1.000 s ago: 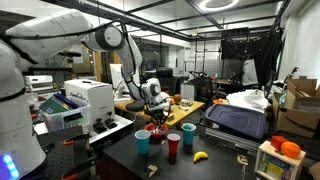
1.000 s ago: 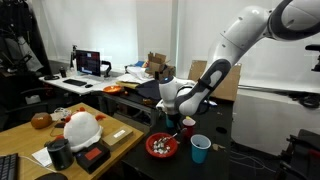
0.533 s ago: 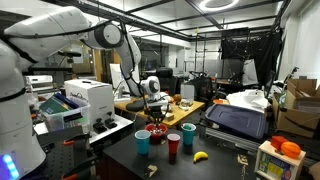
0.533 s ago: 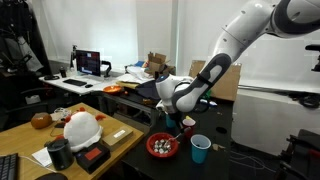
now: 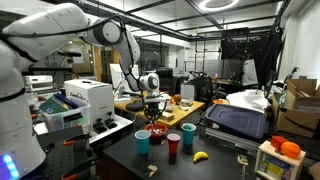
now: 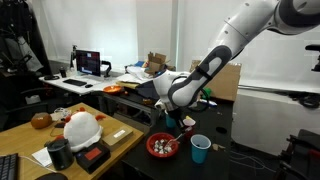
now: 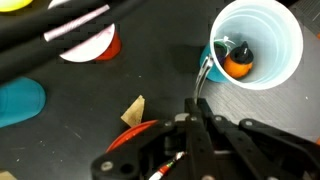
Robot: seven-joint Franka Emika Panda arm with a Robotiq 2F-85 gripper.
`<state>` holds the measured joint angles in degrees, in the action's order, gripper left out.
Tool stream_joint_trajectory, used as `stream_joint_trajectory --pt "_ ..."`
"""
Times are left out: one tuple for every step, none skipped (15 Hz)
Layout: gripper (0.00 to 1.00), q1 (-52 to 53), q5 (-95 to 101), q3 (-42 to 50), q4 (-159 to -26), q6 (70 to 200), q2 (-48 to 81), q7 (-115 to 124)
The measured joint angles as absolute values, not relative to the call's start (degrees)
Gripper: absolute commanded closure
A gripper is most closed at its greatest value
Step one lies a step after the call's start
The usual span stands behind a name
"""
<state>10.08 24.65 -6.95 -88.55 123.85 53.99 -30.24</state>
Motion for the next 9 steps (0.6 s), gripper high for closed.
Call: stream_joint_trajectory --pt "0.99 10.0 24.3 -7.1 -88.5 123.6 53.9 -30.2" --pt "0.99 10.0 23.9 -7.2 -88.5 123.6 53.9 -30.2" --pt "0.99 10.0 23.4 -7.3 -88.4 123.5 53.8 -30.2" --pt "0.99 10.0 23.1 -7.3 -88.3 123.5 53.8 -30.2" --pt "0.99 10.0 22.8 -7.3 -88.2 123.5 53.8 -30.2" --pt "0.99 10.0 22.6 -7.4 -88.1 123.5 53.8 -30.1" --pt "0.99 10.0 22.3 -7.5 -87.9 123.5 53.8 -30.1" --pt "0.99 10.0 22.0 -7.6 -87.7 123.5 53.8 -30.0" --pt "0.99 10.0 21.8 -7.8 -87.5 123.6 53.8 -29.9"
